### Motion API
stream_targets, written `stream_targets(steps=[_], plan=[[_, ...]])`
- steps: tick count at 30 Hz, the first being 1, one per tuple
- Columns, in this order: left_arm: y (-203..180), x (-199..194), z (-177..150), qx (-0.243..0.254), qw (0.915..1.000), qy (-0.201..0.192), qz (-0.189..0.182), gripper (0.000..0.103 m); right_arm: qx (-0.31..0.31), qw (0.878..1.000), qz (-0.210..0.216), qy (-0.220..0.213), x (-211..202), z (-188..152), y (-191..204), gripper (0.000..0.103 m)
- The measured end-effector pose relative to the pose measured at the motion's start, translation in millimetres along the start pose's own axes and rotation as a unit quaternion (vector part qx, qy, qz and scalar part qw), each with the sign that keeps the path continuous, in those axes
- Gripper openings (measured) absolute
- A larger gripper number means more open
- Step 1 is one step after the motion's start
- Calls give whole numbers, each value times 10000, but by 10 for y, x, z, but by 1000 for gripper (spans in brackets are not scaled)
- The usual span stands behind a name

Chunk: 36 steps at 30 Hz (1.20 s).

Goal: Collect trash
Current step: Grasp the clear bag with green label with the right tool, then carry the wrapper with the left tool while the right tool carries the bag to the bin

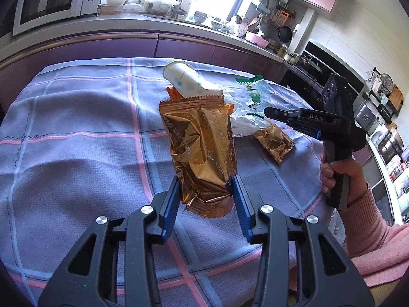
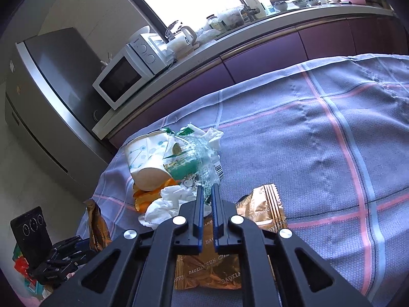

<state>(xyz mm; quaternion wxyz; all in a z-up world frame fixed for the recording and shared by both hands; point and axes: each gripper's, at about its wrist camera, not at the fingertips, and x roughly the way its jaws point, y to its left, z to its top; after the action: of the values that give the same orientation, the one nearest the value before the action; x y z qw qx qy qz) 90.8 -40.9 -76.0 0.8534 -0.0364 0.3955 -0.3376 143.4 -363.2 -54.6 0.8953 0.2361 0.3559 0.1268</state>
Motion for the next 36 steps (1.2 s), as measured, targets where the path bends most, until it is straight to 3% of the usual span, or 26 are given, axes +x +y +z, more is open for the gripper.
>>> stream_targets(steps=[7,17,26,36], plan=[[123,-89,-29,-89,9998,-115,147,40,-212,9995,-33,-221,-156,-12,130,3],[356,-416,-72,-306,9980,-376,416,40,-588,9969,401,-348,-312,-34,573,3],[604,-726,-155,-522,9948,-605,631,40,-954,9907,965,-2,-82,-144,1092,3],[966,-1177,-314,-861,9870,-911,1005,40,-1448,9751,1584,550,364,-278,1762,3]])
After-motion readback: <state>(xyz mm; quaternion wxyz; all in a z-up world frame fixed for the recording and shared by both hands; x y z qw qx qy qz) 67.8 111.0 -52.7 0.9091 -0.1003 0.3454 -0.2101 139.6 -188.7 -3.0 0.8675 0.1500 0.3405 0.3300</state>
